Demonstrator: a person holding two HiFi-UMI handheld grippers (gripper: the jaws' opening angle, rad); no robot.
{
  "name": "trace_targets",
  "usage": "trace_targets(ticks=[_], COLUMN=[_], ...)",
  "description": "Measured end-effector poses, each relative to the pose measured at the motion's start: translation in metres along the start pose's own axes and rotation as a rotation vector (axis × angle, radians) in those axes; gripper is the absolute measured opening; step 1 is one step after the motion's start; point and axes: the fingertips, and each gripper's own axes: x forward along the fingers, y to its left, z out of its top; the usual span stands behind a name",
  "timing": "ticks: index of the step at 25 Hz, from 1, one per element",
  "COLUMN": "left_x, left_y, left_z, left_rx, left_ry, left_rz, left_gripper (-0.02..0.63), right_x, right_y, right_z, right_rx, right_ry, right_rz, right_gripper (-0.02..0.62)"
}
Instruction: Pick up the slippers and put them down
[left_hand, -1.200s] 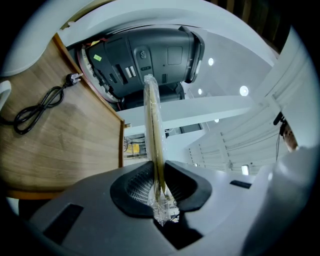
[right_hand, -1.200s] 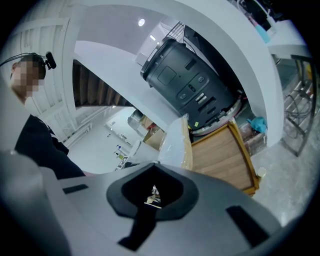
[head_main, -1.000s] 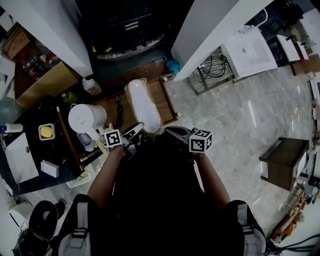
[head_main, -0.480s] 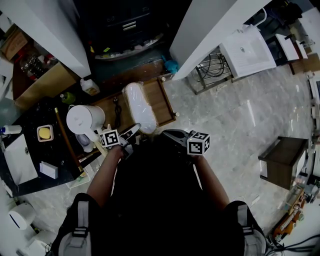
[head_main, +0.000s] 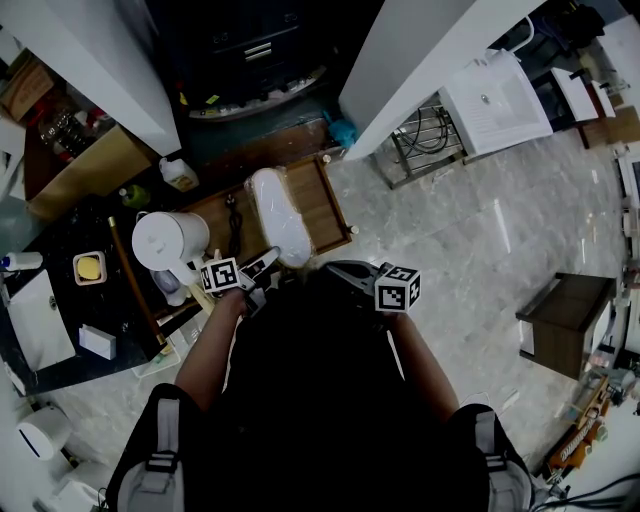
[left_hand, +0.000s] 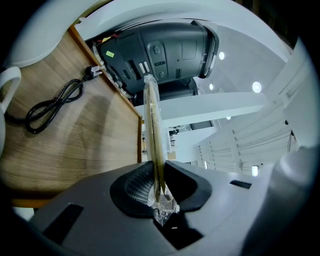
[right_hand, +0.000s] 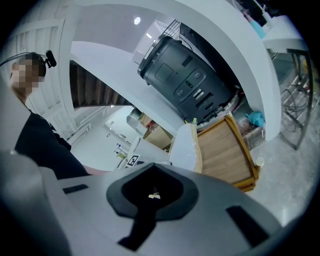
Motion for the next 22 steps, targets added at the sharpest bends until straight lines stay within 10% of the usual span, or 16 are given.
trace_targets(ticks=[22], left_x=[0.009], left_y=[0.034], left_z=[-0.009], left_rx=[-0.046], left_ry=[0.025], left_rz=[0.08], left_gripper=[0.072], right_x=[-0.013], right_y=[-0.007], right_z=[-0.008], right_rx=[0.005], right_ry=[0.024], right_rz=[-0.026], right_gripper=[0.008])
